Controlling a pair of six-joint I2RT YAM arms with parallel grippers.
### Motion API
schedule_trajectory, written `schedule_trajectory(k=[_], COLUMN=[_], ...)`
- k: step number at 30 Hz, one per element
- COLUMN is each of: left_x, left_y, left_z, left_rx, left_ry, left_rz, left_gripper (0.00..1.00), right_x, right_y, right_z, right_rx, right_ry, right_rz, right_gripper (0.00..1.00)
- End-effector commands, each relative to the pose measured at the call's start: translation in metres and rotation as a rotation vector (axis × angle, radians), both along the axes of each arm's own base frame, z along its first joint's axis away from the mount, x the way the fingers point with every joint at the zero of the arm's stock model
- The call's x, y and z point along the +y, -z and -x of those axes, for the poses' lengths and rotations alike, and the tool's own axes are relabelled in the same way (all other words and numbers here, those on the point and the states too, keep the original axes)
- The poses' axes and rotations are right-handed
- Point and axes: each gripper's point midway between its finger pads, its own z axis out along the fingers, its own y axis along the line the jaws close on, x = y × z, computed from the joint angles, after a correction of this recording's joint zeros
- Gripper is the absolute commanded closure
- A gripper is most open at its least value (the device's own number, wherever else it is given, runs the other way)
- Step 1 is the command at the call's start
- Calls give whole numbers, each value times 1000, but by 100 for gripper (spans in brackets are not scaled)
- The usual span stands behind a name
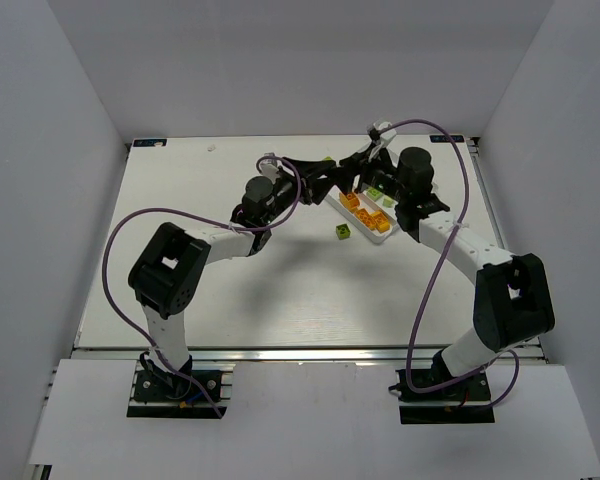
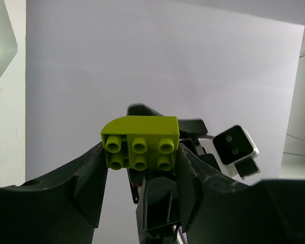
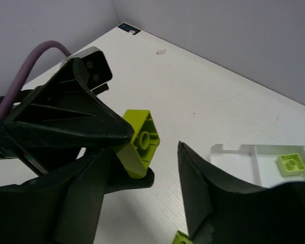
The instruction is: Sort the legos into containers by color
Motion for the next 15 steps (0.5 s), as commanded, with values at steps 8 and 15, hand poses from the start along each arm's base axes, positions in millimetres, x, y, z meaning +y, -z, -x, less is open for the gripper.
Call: schedule_trajectory(k=[8, 15], left_x=[-7, -9], left_y=[-22, -27], left_z=[6, 4], left_rx=[-27, -32], left_ry=[38, 45], left_rz=[70, 79], left_gripper=[82, 64], right_x=[5, 6], right_y=[-25, -24], right_z=[-5, -7], right_rx=[-106, -114], right_ry=[-32, -39], right_rz=[-8, 1], right_gripper=[78, 90])
